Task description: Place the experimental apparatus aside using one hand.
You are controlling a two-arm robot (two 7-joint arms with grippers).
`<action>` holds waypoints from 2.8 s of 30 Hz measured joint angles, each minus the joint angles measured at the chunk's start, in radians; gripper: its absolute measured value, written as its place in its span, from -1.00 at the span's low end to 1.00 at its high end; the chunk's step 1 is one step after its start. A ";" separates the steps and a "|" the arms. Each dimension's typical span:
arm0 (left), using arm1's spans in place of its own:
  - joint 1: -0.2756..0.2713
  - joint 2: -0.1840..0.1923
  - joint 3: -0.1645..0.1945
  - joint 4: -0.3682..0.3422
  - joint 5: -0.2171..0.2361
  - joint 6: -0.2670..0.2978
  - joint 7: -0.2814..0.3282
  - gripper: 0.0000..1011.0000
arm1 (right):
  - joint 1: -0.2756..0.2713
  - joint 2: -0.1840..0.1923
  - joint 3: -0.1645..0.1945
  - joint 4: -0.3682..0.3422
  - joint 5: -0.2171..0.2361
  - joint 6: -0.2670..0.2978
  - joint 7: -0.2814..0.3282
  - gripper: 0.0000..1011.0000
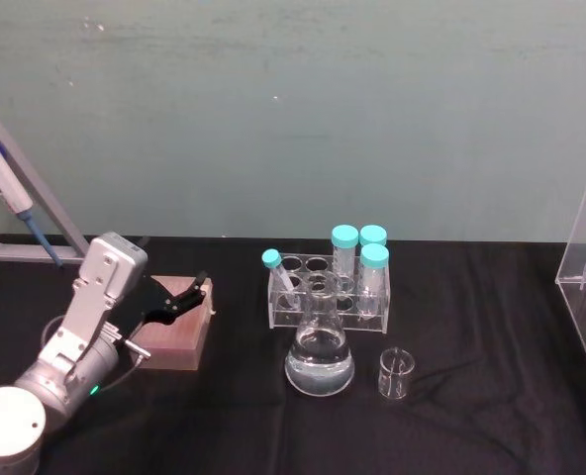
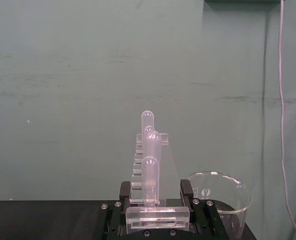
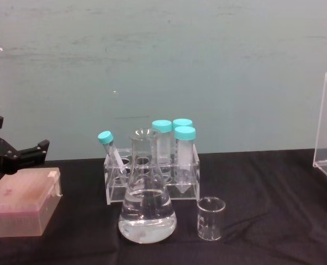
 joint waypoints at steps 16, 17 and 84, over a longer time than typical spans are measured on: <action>0.000 0.000 0.000 0.000 0.000 0.000 0.000 0.98 | 0.003 0.004 -0.002 0.002 0.007 0.013 0.007 0.18; 0.000 0.000 0.000 0.000 0.000 0.000 0.000 0.98 | 0.003 0.004 -0.002 0.002 0.007 0.013 0.007 0.18; 0.000 0.000 0.000 0.000 0.000 0.000 0.000 0.98 | 0.001 0.002 -0.007 -0.001 -0.012 0.007 -0.008 0.98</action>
